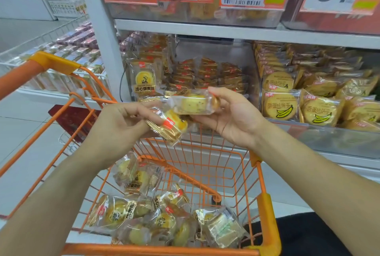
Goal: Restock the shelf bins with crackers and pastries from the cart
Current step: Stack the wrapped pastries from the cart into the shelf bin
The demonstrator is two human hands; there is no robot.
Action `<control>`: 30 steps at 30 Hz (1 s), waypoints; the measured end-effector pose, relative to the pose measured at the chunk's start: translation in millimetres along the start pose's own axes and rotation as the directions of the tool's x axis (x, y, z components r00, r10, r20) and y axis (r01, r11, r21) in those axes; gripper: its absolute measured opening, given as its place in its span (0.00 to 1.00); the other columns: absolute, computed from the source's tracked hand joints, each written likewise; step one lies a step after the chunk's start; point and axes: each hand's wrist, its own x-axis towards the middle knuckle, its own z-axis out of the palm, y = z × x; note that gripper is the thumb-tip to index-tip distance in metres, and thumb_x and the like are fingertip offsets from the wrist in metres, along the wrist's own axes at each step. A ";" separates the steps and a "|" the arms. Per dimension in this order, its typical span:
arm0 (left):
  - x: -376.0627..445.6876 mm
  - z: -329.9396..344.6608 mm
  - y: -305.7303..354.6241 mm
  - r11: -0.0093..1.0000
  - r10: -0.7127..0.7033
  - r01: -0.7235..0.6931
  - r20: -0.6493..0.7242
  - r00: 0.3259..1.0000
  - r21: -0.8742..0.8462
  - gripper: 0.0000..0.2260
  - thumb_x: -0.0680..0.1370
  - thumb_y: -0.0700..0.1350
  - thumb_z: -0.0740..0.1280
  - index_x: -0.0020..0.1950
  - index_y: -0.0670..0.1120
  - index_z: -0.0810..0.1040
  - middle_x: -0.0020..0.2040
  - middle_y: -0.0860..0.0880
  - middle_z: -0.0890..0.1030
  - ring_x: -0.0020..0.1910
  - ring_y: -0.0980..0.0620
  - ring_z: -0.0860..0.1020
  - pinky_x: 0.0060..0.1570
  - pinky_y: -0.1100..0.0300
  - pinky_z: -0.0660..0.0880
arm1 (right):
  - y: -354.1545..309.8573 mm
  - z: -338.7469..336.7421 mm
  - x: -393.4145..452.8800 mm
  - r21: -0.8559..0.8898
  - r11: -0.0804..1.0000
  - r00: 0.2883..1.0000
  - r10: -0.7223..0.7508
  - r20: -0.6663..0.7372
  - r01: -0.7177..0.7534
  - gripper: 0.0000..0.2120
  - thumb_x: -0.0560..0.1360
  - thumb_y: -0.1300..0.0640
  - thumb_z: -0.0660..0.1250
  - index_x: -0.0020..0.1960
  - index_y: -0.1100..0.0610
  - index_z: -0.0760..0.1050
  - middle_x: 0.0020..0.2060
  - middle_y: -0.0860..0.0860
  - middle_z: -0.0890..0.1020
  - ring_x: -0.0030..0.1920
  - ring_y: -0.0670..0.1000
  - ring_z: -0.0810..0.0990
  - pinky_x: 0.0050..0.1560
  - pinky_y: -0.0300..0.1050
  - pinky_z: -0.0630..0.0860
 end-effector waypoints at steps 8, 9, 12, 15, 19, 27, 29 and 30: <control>4.1 21.1 -7.5 0.939 -0.190 0.121 -0.190 0.963 -0.323 0.07 0.77 0.28 0.65 0.44 0.36 0.80 0.45 0.40 0.86 0.47 0.43 0.85 0.48 0.54 0.82 | 11.4 13.9 -3.8 -0.281 0.948 0.985 -0.170 -0.040 0.152 0.27 0.72 0.53 0.75 0.65 0.66 0.75 0.53 0.58 0.86 0.48 0.54 0.84 0.39 0.44 0.81; 3.4 22.4 -7.1 0.936 -0.191 0.121 -0.189 0.963 -0.331 0.06 0.77 0.28 0.65 0.45 0.36 0.80 0.46 0.40 0.86 0.48 0.43 0.85 0.49 0.53 0.82 | 11.8 15.0 -4.3 -0.299 0.942 0.983 -0.174 -0.049 0.152 0.28 0.71 0.52 0.76 0.67 0.63 0.74 0.55 0.59 0.85 0.49 0.55 0.84 0.37 0.43 0.80; 1.8 23.9 -7.4 0.937 -0.173 0.101 -0.194 0.966 -0.333 0.10 0.76 0.25 0.62 0.46 0.36 0.79 0.49 0.37 0.85 0.50 0.42 0.85 0.54 0.48 0.81 | 9.7 16.6 -5.7 -0.359 0.921 0.985 -0.173 -0.026 0.152 0.25 0.74 0.52 0.74 0.68 0.53 0.70 0.55 0.54 0.84 0.47 0.54 0.83 0.39 0.45 0.80; -0.1 24.8 -7.0 0.934 -0.148 0.078 -0.179 0.973 -0.347 0.10 0.74 0.26 0.60 0.45 0.37 0.78 0.49 0.38 0.85 0.51 0.41 0.84 0.54 0.48 0.79 | 10.0 22.6 -11.6 -0.412 0.901 0.991 -0.122 0.050 0.132 0.21 0.77 0.52 0.70 0.68 0.49 0.68 0.49 0.50 0.84 0.41 0.51 0.85 0.44 0.53 0.83; -3.9 26.7 -9.7 0.953 -0.074 0.015 -0.182 0.981 -0.304 0.07 0.70 0.44 0.71 0.44 0.42 0.80 0.46 0.43 0.84 0.50 0.44 0.84 0.55 0.47 0.80 | 14.7 26.1 -10.8 -0.395 0.910 0.992 -0.120 0.050 0.130 0.27 0.75 0.53 0.74 0.67 0.56 0.64 0.54 0.57 0.83 0.44 0.56 0.86 0.48 0.59 0.84; -15.0 47.7 4.4 0.957 0.013 -0.106 -0.327 0.945 -0.270 0.25 0.68 0.47 0.75 0.57 0.44 0.66 0.48 0.52 0.82 0.41 0.60 0.84 0.40 0.71 0.77 | 20.0 32.7 -16.6 -0.387 0.891 0.972 -0.221 0.085 0.236 0.40 0.61 0.48 0.81 0.64 0.56 0.62 0.51 0.52 0.79 0.47 0.48 0.86 0.48 0.45 0.82; -12.1 45.8 3.2 0.917 -0.066 -0.074 -0.333 0.941 -0.392 0.28 0.66 0.50 0.81 0.57 0.47 0.68 0.52 0.48 0.81 0.46 0.59 0.84 0.44 0.68 0.77 | 27.3 34.1 -18.4 -0.417 0.867 0.962 -0.255 0.096 0.271 0.38 0.65 0.51 0.81 0.64 0.55 0.61 0.50 0.51 0.80 0.45 0.47 0.86 0.50 0.48 0.83; -10.5 43.6 1.1 0.907 -0.086 -0.043 -0.285 0.955 -0.418 0.27 0.64 0.52 0.80 0.56 0.47 0.72 0.50 0.49 0.82 0.47 0.57 0.84 0.46 0.66 0.78 | 31.1 35.3 -19.1 -0.448 0.845 0.955 -0.279 0.097 0.293 0.36 0.67 0.54 0.80 0.64 0.55 0.61 0.50 0.50 0.80 0.43 0.44 0.86 0.48 0.45 0.83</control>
